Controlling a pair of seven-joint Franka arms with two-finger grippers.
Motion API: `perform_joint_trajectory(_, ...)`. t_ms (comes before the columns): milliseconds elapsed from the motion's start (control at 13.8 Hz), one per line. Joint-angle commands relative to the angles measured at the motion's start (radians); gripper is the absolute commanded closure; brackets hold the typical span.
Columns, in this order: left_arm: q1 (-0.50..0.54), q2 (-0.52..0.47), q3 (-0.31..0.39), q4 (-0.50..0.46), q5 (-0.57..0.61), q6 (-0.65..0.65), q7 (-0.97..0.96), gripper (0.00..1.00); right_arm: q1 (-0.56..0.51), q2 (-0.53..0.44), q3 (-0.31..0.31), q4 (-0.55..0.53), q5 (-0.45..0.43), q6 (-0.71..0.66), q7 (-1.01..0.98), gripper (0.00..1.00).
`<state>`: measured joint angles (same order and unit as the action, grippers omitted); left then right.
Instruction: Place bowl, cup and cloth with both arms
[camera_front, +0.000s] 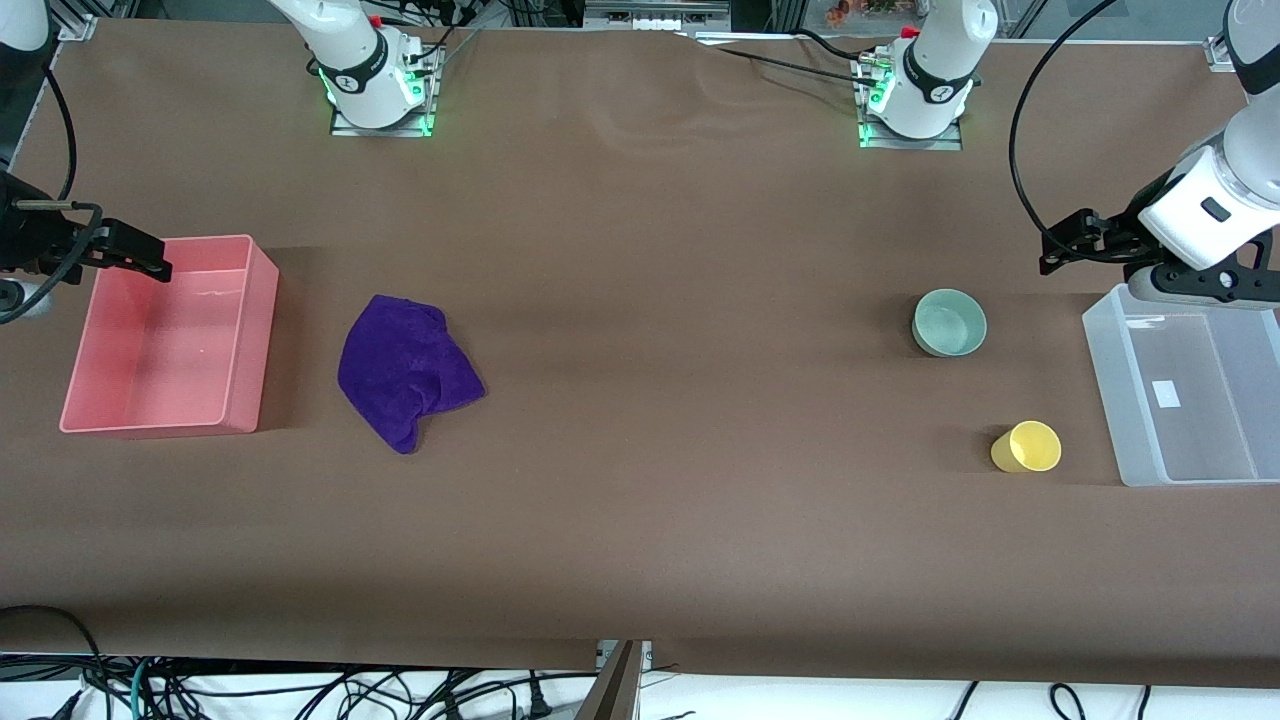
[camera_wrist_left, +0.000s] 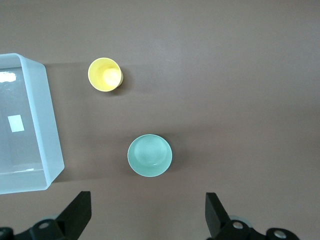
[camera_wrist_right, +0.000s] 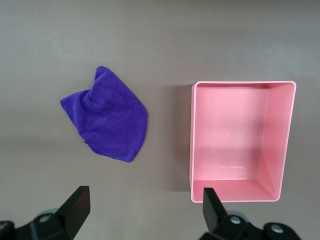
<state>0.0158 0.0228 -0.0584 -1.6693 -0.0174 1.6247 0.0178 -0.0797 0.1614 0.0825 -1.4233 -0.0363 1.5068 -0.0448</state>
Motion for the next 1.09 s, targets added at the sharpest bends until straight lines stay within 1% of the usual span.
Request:
perform_joint_trajectory(0,-0.007,0.016,-0.005,0.036,0.03,-0.028,-0.016,0.0,-0.003,0.004,0.002,0.021,0.002,-0.016,0.0,0.0)
perform_joint_trajectory(507,-0.007,0.016,-0.006,0.033,0.03,-0.031,-0.009,0.0,-0.003,0.004,0.002,0.021,0.001,-0.014,0.0,0.0)
perform_joint_trajectory(725,-0.005,0.016,-0.005,0.025,0.03,-0.078,-0.012,0.0,-0.003,0.004,0.002,0.021,0.001,-0.013,0.0,0.0)
perform_joint_trajectory(1014,0.01,0.037,0.002,0.016,0.031,-0.092,-0.009,0.0,-0.003,0.004,0.002,0.021,0.003,-0.011,-0.001,0.0)
